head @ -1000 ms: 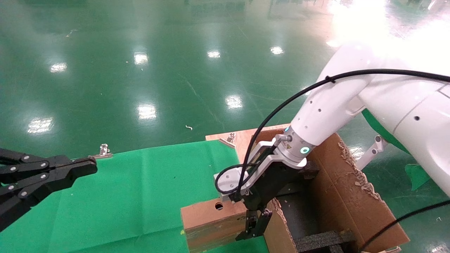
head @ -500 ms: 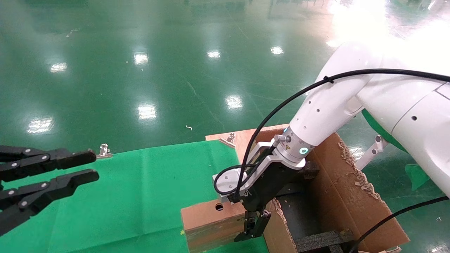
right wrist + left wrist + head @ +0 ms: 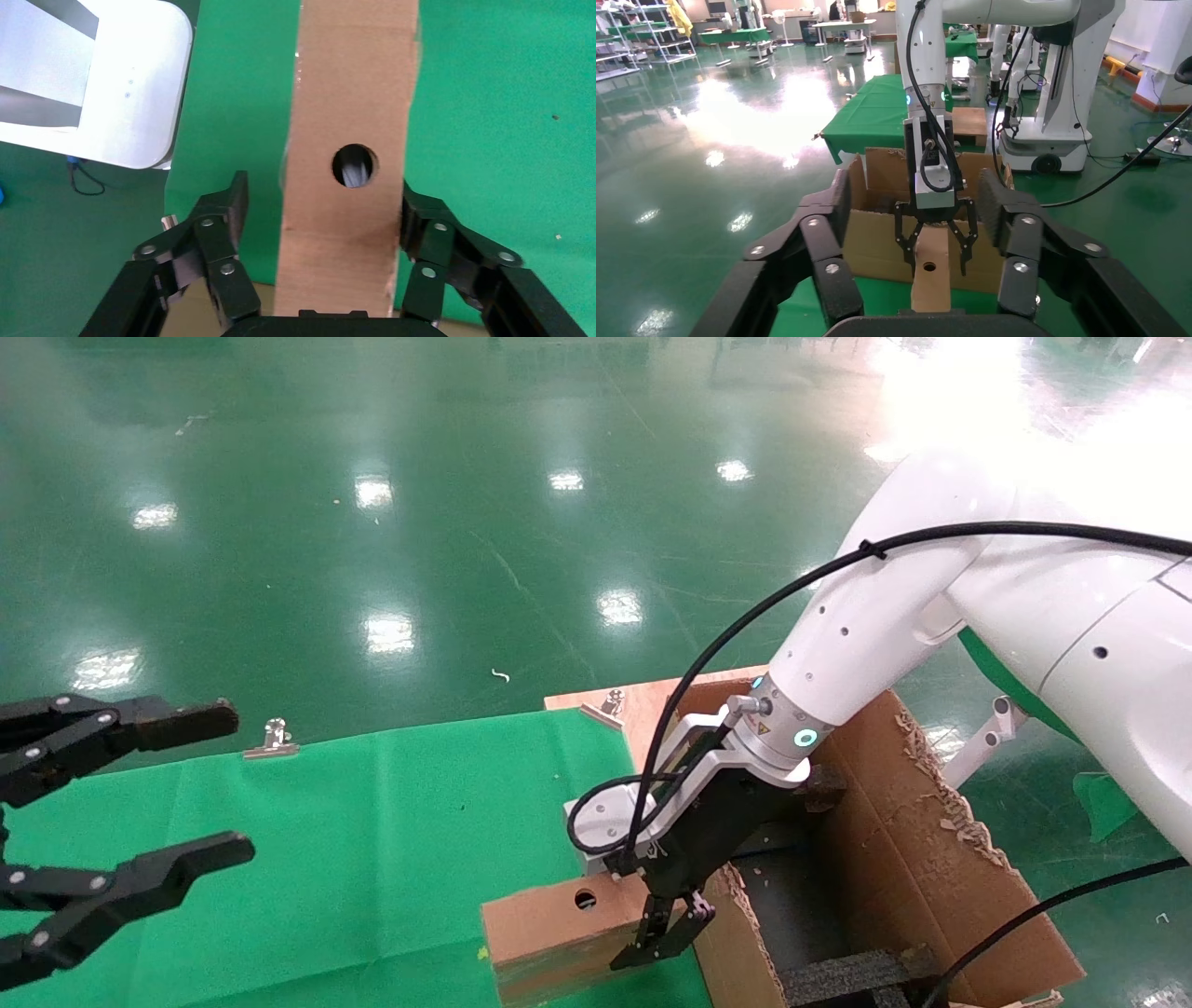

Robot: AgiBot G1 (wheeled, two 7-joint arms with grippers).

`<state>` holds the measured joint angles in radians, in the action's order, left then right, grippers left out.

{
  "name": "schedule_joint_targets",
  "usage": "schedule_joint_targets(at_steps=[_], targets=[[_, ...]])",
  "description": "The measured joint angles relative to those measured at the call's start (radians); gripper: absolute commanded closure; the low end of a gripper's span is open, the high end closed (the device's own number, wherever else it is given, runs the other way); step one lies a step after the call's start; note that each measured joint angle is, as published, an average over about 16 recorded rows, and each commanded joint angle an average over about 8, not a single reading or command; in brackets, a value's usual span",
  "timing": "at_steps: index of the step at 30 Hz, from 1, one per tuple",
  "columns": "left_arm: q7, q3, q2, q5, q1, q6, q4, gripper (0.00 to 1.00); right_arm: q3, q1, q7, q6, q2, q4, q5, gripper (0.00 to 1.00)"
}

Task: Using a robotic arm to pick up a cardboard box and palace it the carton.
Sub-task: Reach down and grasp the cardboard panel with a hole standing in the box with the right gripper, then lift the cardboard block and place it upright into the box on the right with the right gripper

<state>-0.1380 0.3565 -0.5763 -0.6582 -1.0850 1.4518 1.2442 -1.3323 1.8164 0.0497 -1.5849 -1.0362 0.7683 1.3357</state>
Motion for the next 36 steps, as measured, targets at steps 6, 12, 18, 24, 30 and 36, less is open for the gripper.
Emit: schedule_joint_targets(at_steps=[6,12,18,24,30,36], targets=[[0.0,0.0,0.0,0.0,0.0,0.0,0.0,0.0,0.001,-0.001,0.0,0.0,0.001,0.001,0.001,1.0],[0.0,0.0,0.0,0.0,0.0,0.0,0.0,0.0,0.002,0.001,0.005,0.004,0.003,0.001,-0.005,1.0],[0.0,0.0,0.0,0.0,0.0,0.0,0.0,0.0,0.006,0.033,0.011,0.007,0.015,-0.004,-0.03,1.0],[0.0,0.0,0.0,0.0,0.0,0.0,0.0,0.0,0.009,0.123,0.009,0.005,0.032,-0.028,-0.067,1.0],[0.0,0.0,0.0,0.0,0.0,0.0,0.0,0.0,0.002,0.265,-0.014,-0.001,0.043,-0.076,-0.099,1.0],[0.0,0.0,0.0,0.0,0.0,0.0,0.0,0.0,-0.033,0.396,-0.045,-0.006,0.052,-0.132,-0.124,1.0]])
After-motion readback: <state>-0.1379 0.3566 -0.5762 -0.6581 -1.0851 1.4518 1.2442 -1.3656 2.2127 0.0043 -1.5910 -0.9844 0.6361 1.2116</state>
